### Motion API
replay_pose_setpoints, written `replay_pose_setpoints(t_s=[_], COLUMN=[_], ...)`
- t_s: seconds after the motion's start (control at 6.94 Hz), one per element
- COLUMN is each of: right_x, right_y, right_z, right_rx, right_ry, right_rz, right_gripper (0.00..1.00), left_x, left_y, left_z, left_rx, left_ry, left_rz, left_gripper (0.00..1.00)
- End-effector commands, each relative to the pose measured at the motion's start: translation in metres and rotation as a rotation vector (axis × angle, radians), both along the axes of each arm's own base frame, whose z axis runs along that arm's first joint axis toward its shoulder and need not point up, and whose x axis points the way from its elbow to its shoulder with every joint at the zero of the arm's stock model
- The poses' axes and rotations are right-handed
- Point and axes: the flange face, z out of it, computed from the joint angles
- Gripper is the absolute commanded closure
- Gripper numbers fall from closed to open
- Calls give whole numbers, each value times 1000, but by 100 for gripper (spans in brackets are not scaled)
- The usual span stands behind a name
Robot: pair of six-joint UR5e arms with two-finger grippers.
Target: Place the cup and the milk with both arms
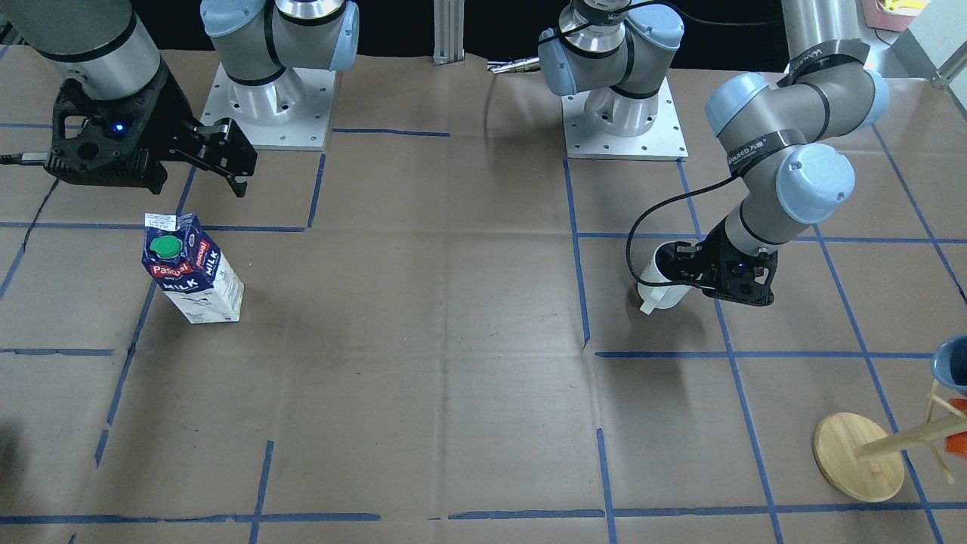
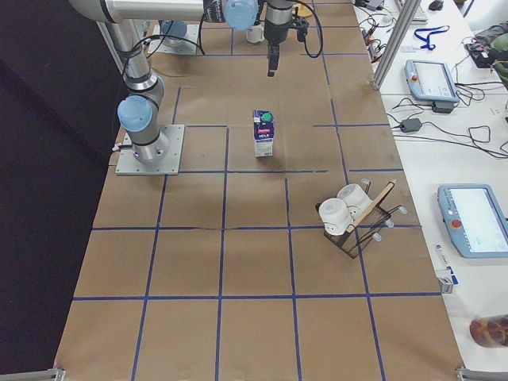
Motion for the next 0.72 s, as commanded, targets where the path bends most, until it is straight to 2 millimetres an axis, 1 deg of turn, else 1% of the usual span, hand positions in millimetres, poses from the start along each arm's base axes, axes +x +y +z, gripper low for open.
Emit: replay_pose_setpoints(t_s=[0.0,0.14,0.29,0.43,0.58], right_x=[0,0,0,0,0], right_y=[0,0,0,0,0], right_z=[0,1,1,1,0], right_rx=[0,-1,-1,-1,0], right_ry=[0,-1,1,1,-1], right_rz=[0,0,0,0,0], right_gripper=[0,0,0,0,0], left_x=[-1,0,-6,-20,-63], left_y=[-4,-10,-23,-43,-61], left_z=[4,15,29,46,66], left_rx=[-17,-43,-70,-128,-174], left_ry=[15,13,1,56,53], left_rz=[6,39,63,91,103], left_gripper=[100,100,100,100,100])
